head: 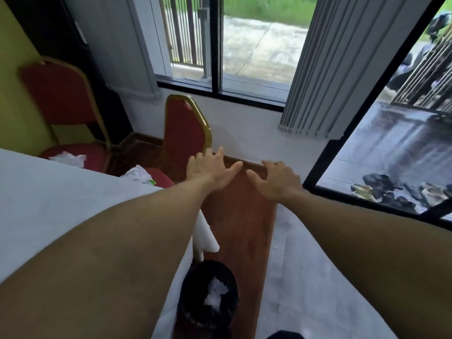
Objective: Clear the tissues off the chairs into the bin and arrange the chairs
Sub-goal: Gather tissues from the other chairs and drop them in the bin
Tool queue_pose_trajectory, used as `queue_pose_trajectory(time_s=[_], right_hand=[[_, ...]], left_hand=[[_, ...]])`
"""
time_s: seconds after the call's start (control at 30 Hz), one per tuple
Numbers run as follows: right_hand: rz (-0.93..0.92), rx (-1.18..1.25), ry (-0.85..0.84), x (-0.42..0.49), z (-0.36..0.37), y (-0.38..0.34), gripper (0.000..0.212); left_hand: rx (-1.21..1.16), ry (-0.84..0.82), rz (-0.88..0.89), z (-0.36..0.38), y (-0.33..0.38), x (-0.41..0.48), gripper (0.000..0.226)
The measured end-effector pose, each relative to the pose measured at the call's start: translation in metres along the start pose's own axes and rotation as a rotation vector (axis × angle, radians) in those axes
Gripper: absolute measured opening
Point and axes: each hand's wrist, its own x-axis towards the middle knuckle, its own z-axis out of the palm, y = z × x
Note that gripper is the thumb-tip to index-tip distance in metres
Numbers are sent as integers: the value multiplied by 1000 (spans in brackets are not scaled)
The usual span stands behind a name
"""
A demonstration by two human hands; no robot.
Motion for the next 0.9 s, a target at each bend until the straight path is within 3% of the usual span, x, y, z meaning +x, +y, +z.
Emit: queue_pose_trajectory(time_s=[0.47, 0.7, 0.9], right_hand=[[-357, 3, -86, 149, 3, -109, 71], [-526, -8, -174, 276, 10, -137, 67], [-596, -62, -209, 389, 7, -141, 77]], left_hand=[[-45, 20, -323, -13, -87, 91, 88], [-78, 5, -480, -20, -96, 185, 87], [-132, -3, -558, -25, -85, 282, 86]])
